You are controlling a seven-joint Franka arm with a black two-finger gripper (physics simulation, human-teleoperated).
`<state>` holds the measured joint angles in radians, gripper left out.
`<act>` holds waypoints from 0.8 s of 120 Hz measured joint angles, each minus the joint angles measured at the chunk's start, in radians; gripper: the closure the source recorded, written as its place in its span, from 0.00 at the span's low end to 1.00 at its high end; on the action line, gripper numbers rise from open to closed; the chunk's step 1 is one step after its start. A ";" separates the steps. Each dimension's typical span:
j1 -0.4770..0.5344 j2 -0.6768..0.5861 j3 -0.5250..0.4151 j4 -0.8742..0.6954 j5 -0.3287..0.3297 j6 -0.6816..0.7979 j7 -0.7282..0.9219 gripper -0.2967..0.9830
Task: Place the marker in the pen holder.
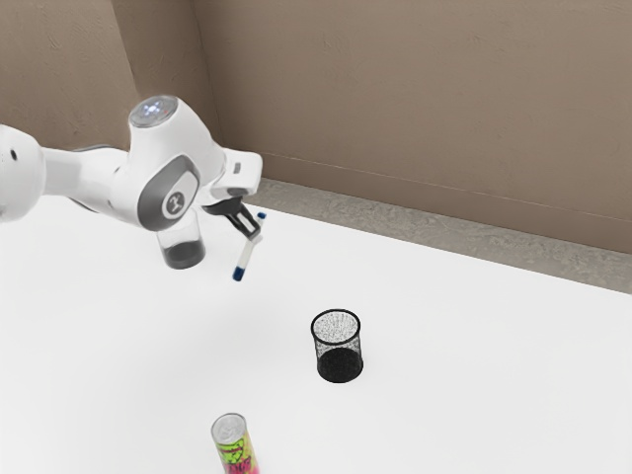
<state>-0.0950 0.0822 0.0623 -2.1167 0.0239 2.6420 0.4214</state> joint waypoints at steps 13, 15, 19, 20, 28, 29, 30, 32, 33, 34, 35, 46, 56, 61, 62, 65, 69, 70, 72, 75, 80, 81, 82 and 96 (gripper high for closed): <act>-0.026 0.021 -0.018 0.003 -0.003 0.091 -0.011 0.85; -0.027 0.023 -0.024 0.003 -0.003 0.104 -0.012 0.85; -0.028 0.022 -0.040 0.002 -0.005 0.127 -0.014 0.85; -0.029 0.021 -0.044 0.002 -0.005 0.133 -0.014 0.85; -0.043 0.005 -0.073 -0.008 -0.009 0.168 -0.018 0.85; -0.045 0.003 -0.075 -0.009 -0.009 0.172 -0.019 0.85; -0.047 0.002 -0.078 -0.010 -0.010 0.176 -0.020 0.85; -0.051 0.001 -0.084 -0.012 -0.011 0.184 -0.021 0.85; -0.054 0.000 -0.086 -0.012 -0.012 0.188 -0.022 0.85; -0.056 0.000 -0.088 -0.013 -0.012 0.192 -0.022 0.85; -0.059 0.000 -0.090 -0.014 -0.013 0.196 -0.023 0.85; -0.077 -0.003 -0.102 -0.039 -0.019 0.232 -0.034 0.85; -0.081 -0.003 -0.107 -0.055 -0.023 0.254 -0.045 0.85; -0.082 -0.003 -0.110 -0.059 -0.024 0.262 -0.050 0.85; -0.083 -0.003 -0.111 -0.060 -0.024 0.263 -0.051 0.85; -0.086 -0.002 -0.111 -0.062 -0.025 0.267 -0.055 0.85; -0.092 0.000 -0.112 -0.064 -0.025 0.271 -0.059 0.85; -0.094 0.001 -0.112 -0.064 -0.026 0.272 -0.060 0.85; -0.097 0.001 -0.113 -0.064 -0.026 0.274 -0.062 0.85; -0.101 0.003 -0.113 -0.065 -0.026 0.277 -0.066 0.85; -0.106 0.004 -0.116 -0.065 -0.026 0.280 -0.072 0.85; -0.107 0.004 -0.118 -0.067 -0.026 0.281 -0.073 0.85; -0.107 0.004 -0.120 -0.068 -0.026 0.282 -0.074 0.85; -0.122 0.005 -0.136 -0.088 -0.026 0.287 -0.096 0.85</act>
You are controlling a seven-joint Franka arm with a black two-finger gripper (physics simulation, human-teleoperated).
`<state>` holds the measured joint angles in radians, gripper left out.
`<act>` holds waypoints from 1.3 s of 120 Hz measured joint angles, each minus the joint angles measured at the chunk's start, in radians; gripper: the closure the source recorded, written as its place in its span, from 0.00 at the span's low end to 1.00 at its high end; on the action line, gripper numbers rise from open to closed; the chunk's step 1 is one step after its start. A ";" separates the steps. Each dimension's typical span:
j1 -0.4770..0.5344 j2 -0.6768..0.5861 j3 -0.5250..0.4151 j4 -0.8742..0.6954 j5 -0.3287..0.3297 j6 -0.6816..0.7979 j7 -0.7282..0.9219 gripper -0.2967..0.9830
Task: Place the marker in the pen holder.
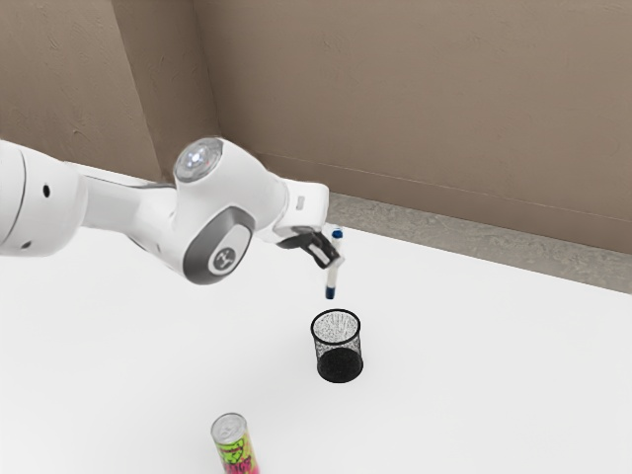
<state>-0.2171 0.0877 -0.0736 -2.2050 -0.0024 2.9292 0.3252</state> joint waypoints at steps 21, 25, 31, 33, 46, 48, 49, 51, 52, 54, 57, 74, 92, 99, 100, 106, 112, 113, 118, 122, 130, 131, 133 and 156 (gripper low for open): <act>-0.002 -0.003 -0.017 -0.028 0.000 0.004 -0.036 0.85; 0.000 -0.003 -0.021 -0.032 0.000 0.004 -0.043 0.85; 0.001 -0.004 -0.028 -0.034 0.000 0.005 -0.054 0.85; 0.002 -0.004 -0.031 -0.035 0.000 0.005 -0.058 0.85; -0.005 -0.005 -0.042 -0.042 0.000 0.005 -0.080 0.85; -0.006 -0.006 -0.043 -0.044 0.001 0.005 -0.084 0.85; -0.006 -0.006 -0.043 -0.046 0.001 0.005 -0.086 0.85; -0.007 -0.006 -0.044 -0.047 0.001 0.005 -0.089 0.85; -0.007 -0.006 -0.044 -0.048 0.001 0.005 -0.091 0.85; -0.007 -0.006 -0.044 -0.050 0.001 0.005 -0.094 0.85; -0.006 -0.006 -0.044 -0.052 0.001 0.005 -0.099 0.85; 0.001 -0.018 -0.049 -0.055 0.007 -0.017 -0.123 0.67; -0.011 -0.029 -0.036 -0.046 0.009 -0.045 -0.142 0.45; -0.048 -0.047 0.025 0.013 0.007 -0.070 -0.148 0.40; -0.051 -0.050 0.033 0.025 0.006 -0.078 -0.149 0.39; -0.068 -0.059 0.088 0.177 -0.002 -0.193 -0.155 0.36; -0.090 -0.068 0.152 0.334 -0.010 -0.349 -0.165 0.33; -0.095 -0.069 0.165 0.364 -0.010 -0.378 -0.166 0.33; -0.100 -0.074 0.210 0.493 -0.001 -0.516 -0.174 0.31; -0.088 -0.082 0.230 0.576 0.011 -0.625 -0.184 0.30; -0.050 -0.104 0.259 0.673 0.030 -0.825 -0.215 0.28; -0.046 -0.105 0.263 0.682 0.031 -0.848 -0.219 0.28; -0.036 -0.108 0.271 0.699 0.035 -0.891 -0.227 0.28; 0.136 -0.119 0.289 0.751 0.055 -1.217 -0.309 0.25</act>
<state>-0.0807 -0.0309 0.2155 -1.4544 0.0530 1.7117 0.0166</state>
